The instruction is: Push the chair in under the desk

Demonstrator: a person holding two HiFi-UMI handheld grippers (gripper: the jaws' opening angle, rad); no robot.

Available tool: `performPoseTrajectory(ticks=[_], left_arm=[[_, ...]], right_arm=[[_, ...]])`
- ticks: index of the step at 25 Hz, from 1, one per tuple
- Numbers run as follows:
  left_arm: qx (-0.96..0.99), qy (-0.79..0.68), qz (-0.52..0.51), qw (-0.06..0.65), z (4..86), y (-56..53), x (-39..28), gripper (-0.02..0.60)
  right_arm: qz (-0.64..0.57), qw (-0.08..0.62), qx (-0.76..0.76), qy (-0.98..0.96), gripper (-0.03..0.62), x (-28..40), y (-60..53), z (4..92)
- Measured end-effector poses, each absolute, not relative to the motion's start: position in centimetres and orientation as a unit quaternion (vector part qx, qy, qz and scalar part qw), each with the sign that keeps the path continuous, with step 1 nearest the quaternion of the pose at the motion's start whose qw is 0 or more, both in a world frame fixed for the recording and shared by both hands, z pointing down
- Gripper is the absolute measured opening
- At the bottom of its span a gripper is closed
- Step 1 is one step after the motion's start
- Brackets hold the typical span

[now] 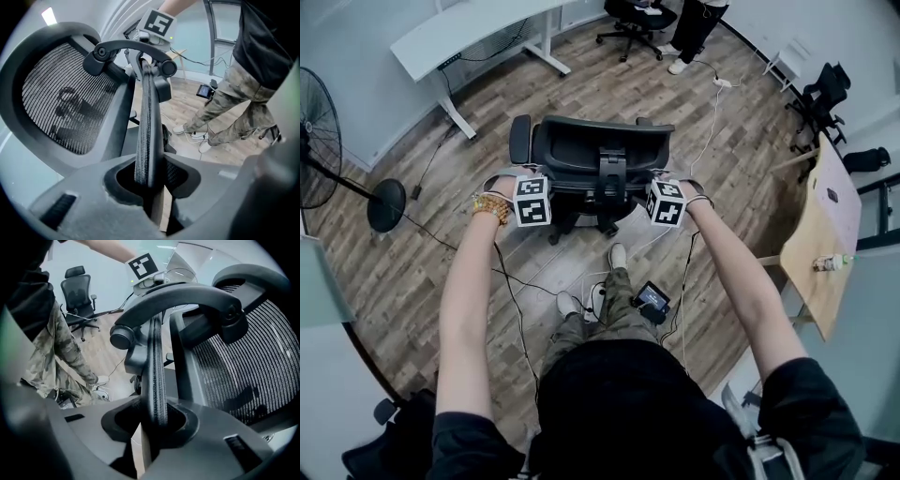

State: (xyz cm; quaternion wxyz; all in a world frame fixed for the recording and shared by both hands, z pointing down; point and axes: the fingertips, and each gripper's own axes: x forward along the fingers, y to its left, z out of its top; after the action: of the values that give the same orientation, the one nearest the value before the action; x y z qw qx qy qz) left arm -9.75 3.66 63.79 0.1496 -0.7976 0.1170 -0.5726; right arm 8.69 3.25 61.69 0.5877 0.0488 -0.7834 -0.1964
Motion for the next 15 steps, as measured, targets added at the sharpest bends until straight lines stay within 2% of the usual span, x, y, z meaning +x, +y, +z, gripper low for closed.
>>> performPoseTrajectory(ticks=[15], left_arm=[[-0.797,0.117,-0.576,0.139,63.65,4.32,-9.77,0.097]], right_arm=[[-0.209,0.593,0.046,-0.776,0.094,8.69,2.92,62.05]])
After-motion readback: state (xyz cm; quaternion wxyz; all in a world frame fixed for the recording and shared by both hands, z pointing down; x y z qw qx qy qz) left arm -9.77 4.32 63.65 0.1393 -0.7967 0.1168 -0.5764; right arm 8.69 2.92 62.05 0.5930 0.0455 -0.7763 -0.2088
